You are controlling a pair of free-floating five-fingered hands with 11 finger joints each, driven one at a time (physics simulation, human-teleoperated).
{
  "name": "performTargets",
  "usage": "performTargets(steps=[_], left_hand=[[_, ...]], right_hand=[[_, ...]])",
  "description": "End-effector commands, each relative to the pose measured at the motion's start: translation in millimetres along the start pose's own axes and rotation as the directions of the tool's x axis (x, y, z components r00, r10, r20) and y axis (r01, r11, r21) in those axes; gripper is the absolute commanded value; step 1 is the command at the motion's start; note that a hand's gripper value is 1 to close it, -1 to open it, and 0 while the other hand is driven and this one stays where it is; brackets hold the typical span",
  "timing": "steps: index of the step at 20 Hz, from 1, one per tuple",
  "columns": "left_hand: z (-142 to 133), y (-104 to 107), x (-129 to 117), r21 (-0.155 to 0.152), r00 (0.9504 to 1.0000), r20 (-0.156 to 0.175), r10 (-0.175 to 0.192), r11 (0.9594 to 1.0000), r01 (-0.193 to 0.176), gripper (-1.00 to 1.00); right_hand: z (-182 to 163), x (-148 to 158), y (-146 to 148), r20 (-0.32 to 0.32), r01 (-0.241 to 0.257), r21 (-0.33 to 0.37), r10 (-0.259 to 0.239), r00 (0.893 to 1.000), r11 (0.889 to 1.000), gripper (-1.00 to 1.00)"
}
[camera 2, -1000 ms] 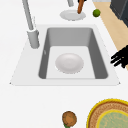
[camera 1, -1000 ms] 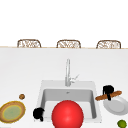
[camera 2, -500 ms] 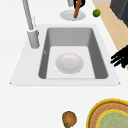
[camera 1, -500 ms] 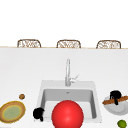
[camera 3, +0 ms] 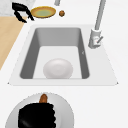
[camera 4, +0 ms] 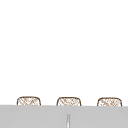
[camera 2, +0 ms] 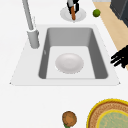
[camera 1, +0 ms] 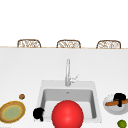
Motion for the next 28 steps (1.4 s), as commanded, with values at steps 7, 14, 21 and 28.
performTargets(steps=[7, 14, 21, 28], left_hand=[[0, 0, 0, 0.000, 1.0000, 0.000, 0.000, 1.0000, 0.000, 0.00], [0, 0, 0, 0.000, 1.0000, 0.000, 0.000, 1.0000, 0.000, 0.00], [0, 0, 0, 0.000, 1.0000, 0.000, 0.000, 1.0000, 0.000, 0.00], [0, 0, 0, 0.000, 1.0000, 0.000, 0.000, 1.0000, 0.000, 0.00]], right_hand=[[1, 3, -27, -0.142, -0.048, -0.044, 0.041, 0.989, 0.998, -1.00], [20, 21, -78, -0.193, -0.048, -0.022, 0.042, 0.980, 0.999, -1.00], [26, 34, -94, -0.218, -0.074, -0.018, 0.068, 0.974, 0.997, -1.00], [52, 61, -137, -0.224, -0.090, -0.056, 0.076, 0.972, 0.994, -1.00]])
